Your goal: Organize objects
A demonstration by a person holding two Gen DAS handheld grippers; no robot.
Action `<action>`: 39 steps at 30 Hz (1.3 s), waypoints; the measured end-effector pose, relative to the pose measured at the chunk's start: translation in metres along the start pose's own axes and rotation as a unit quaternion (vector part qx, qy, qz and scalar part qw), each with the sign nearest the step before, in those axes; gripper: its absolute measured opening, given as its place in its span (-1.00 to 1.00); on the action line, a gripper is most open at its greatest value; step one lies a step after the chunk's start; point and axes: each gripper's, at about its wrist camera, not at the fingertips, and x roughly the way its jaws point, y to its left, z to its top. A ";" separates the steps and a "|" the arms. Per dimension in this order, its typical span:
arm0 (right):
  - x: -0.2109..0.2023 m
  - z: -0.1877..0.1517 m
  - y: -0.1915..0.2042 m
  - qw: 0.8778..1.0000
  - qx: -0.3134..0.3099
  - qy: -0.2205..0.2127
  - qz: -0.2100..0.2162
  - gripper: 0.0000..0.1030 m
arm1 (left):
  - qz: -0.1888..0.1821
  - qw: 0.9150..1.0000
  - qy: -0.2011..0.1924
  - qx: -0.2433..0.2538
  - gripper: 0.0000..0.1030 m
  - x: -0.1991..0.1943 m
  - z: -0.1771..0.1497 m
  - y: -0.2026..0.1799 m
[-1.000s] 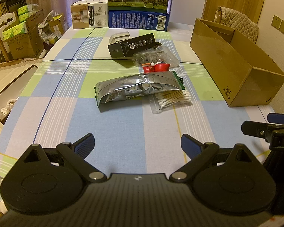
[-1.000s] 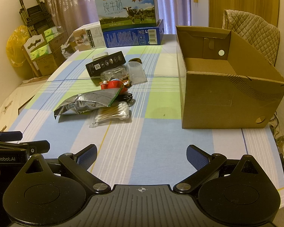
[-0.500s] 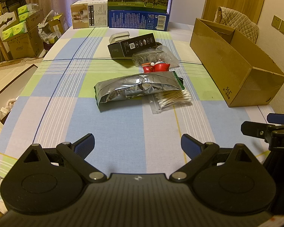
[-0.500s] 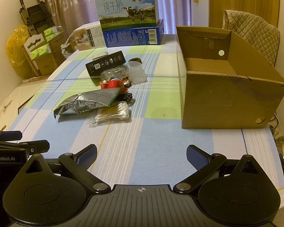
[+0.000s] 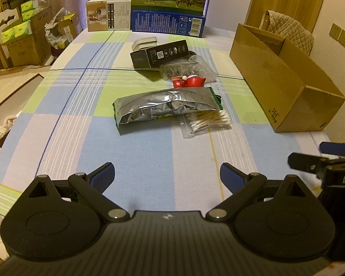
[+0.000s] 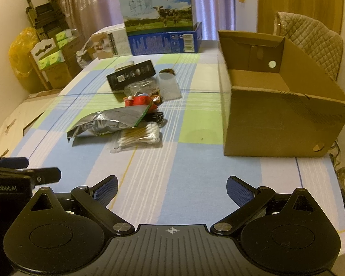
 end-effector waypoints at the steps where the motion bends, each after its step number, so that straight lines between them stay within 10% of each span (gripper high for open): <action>1: 0.000 0.001 0.000 1.000 -0.004 0.002 0.004 0.92 | -0.005 1.000 0.001 0.000 0.89 -0.002 0.001 0.001; 12: 0.023 0.026 0.018 0.988 -0.126 0.014 0.089 0.92 | -0.053 0.991 0.006 0.120 0.92 -0.001 0.048 0.023; 20: 0.081 0.051 0.034 0.950 -0.283 0.056 0.122 0.38 | -0.096 0.968 0.024 0.232 0.92 0.039 0.087 0.042; 33: 0.189 0.068 0.052 0.893 -0.419 0.120 0.118 0.31 | -0.130 0.944 0.055 0.297 0.92 0.106 0.101 0.038; 37: 0.198 0.075 0.052 0.909 -0.384 0.124 0.108 0.16 | -0.137 0.940 0.051 0.309 0.91 0.116 0.102 0.039; 39: 0.193 0.076 0.050 0.917 -0.367 0.126 0.092 -0.32 | -0.138 0.938 0.051 0.315 0.91 0.118 0.103 0.038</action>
